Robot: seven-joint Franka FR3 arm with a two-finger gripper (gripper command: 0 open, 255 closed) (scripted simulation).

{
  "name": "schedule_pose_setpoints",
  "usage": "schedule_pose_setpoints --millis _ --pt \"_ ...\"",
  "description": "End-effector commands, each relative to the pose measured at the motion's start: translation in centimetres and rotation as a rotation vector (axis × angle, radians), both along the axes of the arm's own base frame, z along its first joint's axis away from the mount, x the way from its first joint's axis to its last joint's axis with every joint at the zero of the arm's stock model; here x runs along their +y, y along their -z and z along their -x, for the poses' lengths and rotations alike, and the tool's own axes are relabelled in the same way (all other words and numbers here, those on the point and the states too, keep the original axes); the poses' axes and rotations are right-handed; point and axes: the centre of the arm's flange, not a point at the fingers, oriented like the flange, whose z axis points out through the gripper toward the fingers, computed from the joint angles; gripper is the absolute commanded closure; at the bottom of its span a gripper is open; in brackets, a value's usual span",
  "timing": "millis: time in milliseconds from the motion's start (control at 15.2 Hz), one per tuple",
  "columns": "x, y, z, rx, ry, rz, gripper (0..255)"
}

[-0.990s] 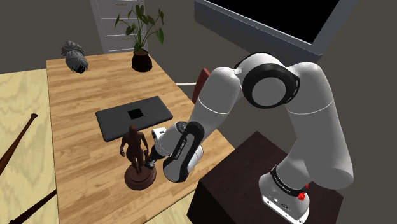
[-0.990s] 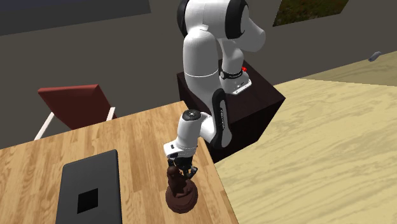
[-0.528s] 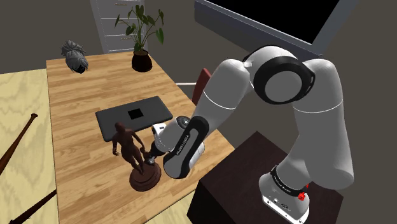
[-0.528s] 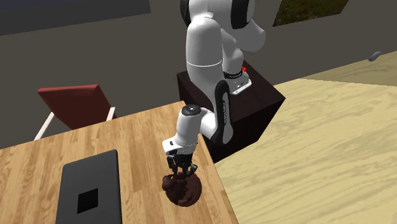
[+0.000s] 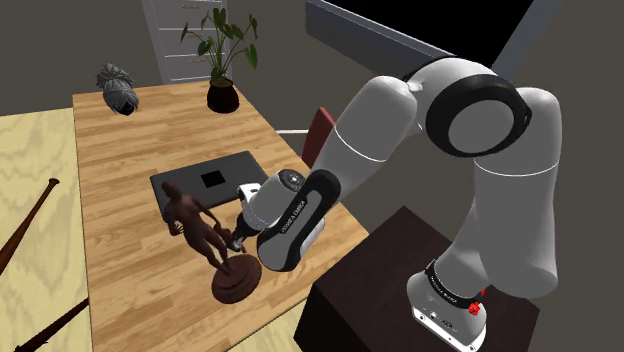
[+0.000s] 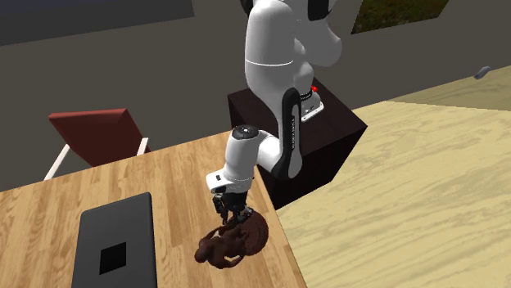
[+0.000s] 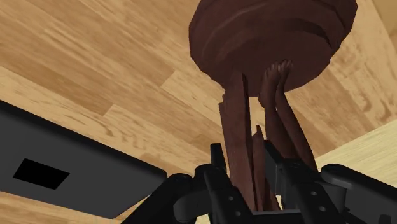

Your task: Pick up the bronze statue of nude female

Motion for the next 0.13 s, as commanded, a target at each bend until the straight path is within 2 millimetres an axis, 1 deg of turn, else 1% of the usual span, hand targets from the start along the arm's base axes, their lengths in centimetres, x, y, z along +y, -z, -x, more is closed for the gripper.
schedule_pose_setpoints --millis 0,66 --pt "0.10 -0.89 0.04 -0.002 0.000 -0.002 255" --pt "0.10 -0.89 0.04 -0.002 0.000 -0.002 255"
